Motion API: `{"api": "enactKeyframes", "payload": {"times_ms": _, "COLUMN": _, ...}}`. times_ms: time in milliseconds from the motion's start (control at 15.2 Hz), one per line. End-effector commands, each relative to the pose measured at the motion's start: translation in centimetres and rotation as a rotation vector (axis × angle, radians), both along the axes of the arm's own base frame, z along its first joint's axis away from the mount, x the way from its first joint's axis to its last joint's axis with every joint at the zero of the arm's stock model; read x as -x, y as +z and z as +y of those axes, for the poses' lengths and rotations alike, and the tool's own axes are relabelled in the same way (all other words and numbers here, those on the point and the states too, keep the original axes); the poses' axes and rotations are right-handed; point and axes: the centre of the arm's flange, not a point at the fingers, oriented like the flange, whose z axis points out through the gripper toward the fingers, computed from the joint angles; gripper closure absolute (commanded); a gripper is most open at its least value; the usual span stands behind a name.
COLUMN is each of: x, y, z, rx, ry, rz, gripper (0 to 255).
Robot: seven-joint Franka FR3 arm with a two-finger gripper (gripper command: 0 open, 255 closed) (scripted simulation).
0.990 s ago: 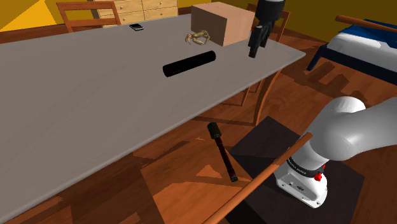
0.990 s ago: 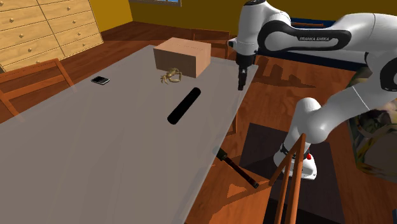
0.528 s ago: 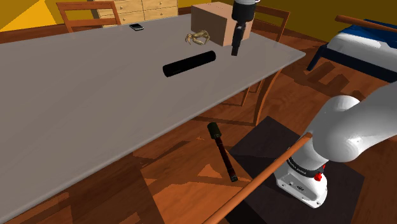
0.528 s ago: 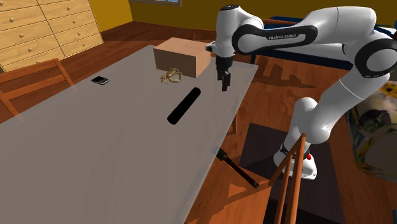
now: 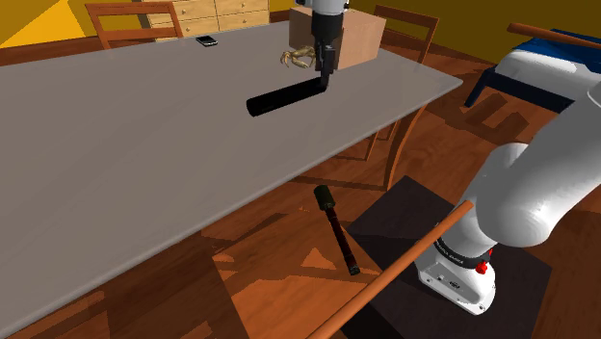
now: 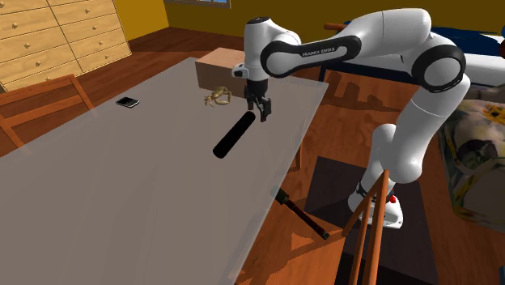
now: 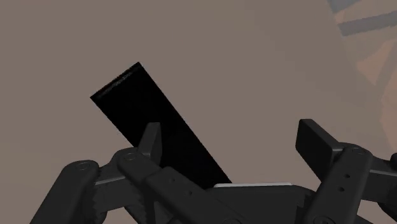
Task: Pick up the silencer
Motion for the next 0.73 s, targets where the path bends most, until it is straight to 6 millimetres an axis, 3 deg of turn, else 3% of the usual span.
{"api": "enactKeyframes", "payload": {"times_ms": 0, "x": -2.0, "y": -0.7, "z": 1.9, "rx": -0.009, "ry": 0.104, "rz": 0.006, "gripper": 0}}
{"api": "enactKeyframes", "payload": {"times_ms": 396, "x": -7.0, "y": -2.9, "z": 7.4, "rx": -0.034, "ry": 0.392, "rz": 0.023, "gripper": 0}}
{"api": "enactKeyframes", "payload": {"times_ms": 660, "x": -7.0, "y": -5.0, "z": 7.4, "rx": -0.034, "ry": 0.392, "rz": 0.023, "gripper": 0}}
